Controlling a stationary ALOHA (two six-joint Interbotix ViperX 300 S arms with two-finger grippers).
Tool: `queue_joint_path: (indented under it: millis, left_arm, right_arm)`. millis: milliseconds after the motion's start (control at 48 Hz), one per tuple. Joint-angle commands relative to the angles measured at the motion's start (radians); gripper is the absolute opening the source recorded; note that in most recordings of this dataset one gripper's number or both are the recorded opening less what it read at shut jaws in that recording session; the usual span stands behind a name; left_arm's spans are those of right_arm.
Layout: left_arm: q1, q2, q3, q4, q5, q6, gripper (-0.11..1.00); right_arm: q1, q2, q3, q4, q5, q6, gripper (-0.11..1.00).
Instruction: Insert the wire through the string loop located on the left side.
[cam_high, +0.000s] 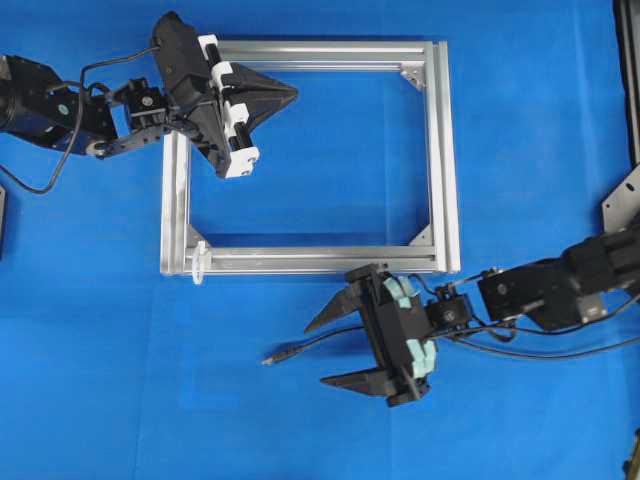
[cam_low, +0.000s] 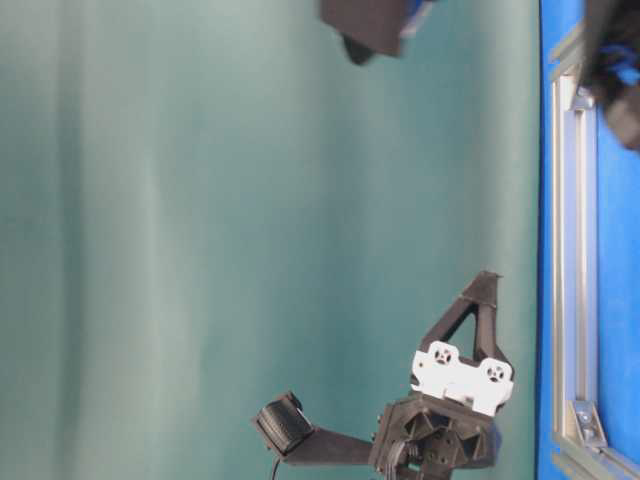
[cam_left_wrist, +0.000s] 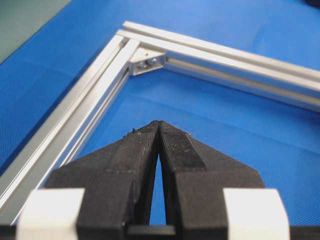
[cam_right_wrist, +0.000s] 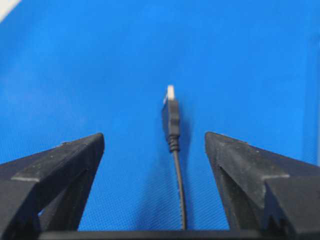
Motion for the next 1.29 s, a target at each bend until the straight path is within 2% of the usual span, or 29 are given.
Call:
queue_joint_path:
  millis: [0, 312, 458, 541, 646, 729, 812, 1270]
  left_arm:
    - [0.002, -0.026, -0.005, 0.002, -0.003, -0.003, 0.00]
    - [0.002, -0.028, 0.002, 0.002, -0.002, -0.006, 0.00]
    - [0.002, -0.028, 0.002, 0.002, -0.002, -0.006, 0.00]
    - [0.002, -0.028, 0.002, 0.002, -0.002, -0.006, 0.00]
    - [0.002, -0.028, 0.003, 0.003, -0.003, -0.006, 0.00]
    - [0.002, -0.028, 0.003, 0.003, -0.003, -0.006, 0.00]
    - [0.002, -0.028, 0.002, 0.002, -0.002, -0.006, 0.00]
    - [0.002, -0.028, -0.002, 0.003, -0.003, -0.006, 0.00]
  right_arm:
    - [0.008, 0.018, -0.034, 0.018, -0.009, -0.002, 0.87]
    - [0.006, 0.063, -0.051, 0.041, -0.005, -0.002, 0.87]
    - [0.006, 0.063, -0.049, 0.041, 0.000, -0.005, 0.80]
    - [0.005, 0.061, -0.049, 0.041, 0.011, -0.008, 0.65]
    - [-0.003, 0.061, -0.046, 0.041, 0.034, -0.008, 0.33]
    - [-0.006, 0.060, -0.046, 0.041, 0.048, -0.008, 0.12]
    - [-0.006, 0.060, -0.046, 0.041, 0.049, -0.009, 0.01]
    - [-0.008, 0.017, -0.038, 0.040, 0.071, -0.009, 0.00]
